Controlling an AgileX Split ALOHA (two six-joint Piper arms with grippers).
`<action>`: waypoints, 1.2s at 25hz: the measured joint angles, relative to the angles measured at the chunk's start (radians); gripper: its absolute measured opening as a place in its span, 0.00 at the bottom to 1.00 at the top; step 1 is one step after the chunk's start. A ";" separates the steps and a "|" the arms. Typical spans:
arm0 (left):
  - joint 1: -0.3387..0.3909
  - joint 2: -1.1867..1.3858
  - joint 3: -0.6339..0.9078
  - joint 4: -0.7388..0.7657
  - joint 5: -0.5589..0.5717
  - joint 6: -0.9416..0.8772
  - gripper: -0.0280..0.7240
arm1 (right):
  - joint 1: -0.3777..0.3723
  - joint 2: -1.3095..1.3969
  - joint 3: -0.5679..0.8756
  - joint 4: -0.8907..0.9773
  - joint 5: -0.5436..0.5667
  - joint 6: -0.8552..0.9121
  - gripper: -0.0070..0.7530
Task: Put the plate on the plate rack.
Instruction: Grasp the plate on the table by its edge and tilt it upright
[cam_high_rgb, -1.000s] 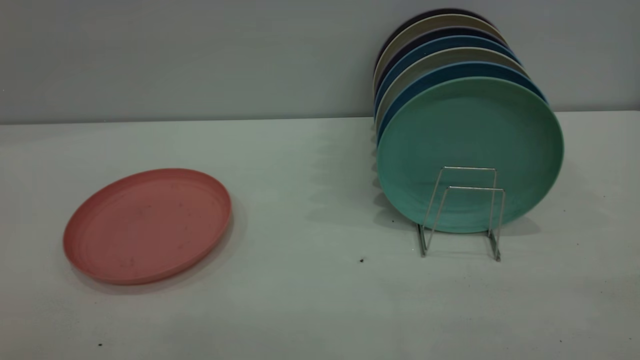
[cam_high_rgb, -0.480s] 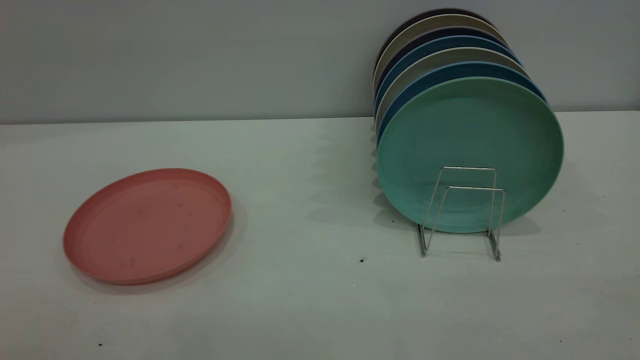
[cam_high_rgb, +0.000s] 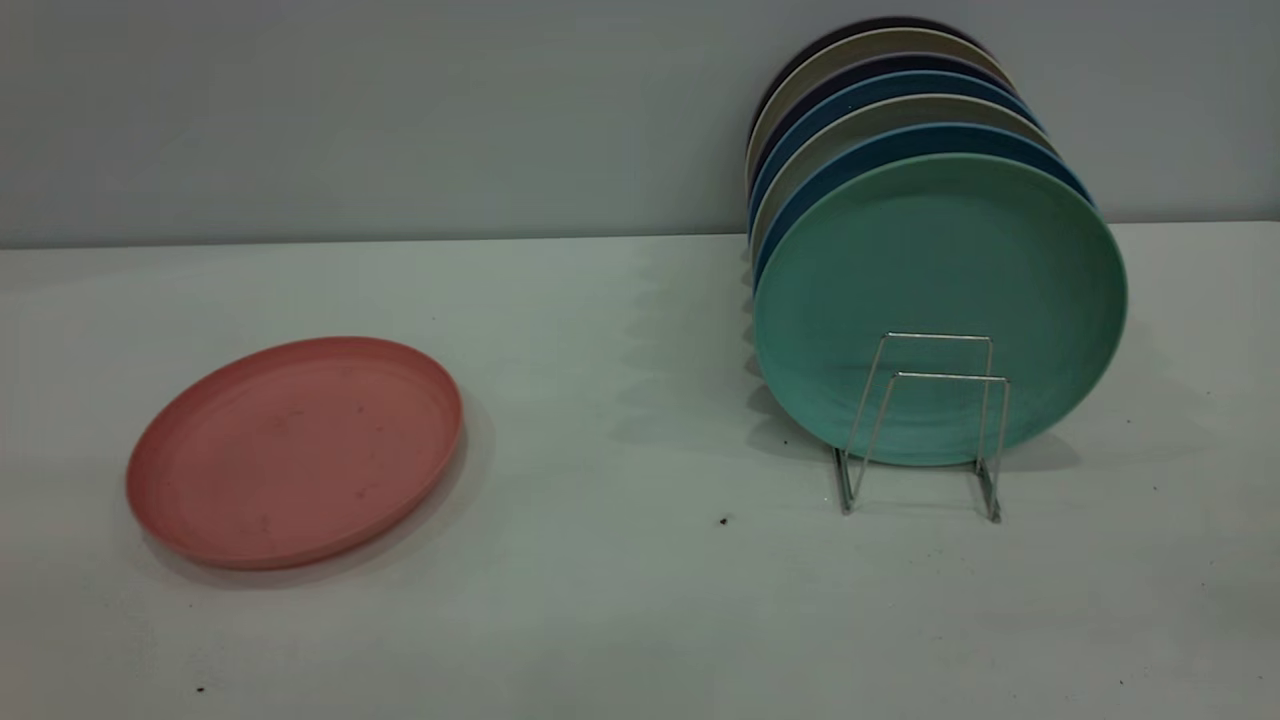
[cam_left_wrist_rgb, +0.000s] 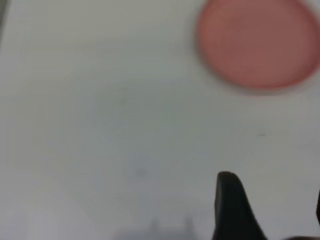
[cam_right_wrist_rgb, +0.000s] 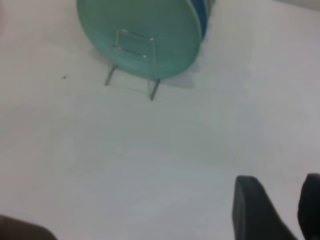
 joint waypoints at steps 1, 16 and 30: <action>0.000 0.053 0.000 0.030 -0.021 -0.017 0.61 | 0.000 0.049 -0.018 0.010 -0.019 -0.010 0.32; 0.022 0.694 -0.063 0.077 -0.429 -0.158 0.61 | 0.000 0.646 -0.187 0.287 -0.233 -0.258 0.32; 0.190 1.181 -0.326 0.033 -0.481 -0.087 0.61 | 0.000 0.829 -0.187 0.603 -0.336 -0.543 0.32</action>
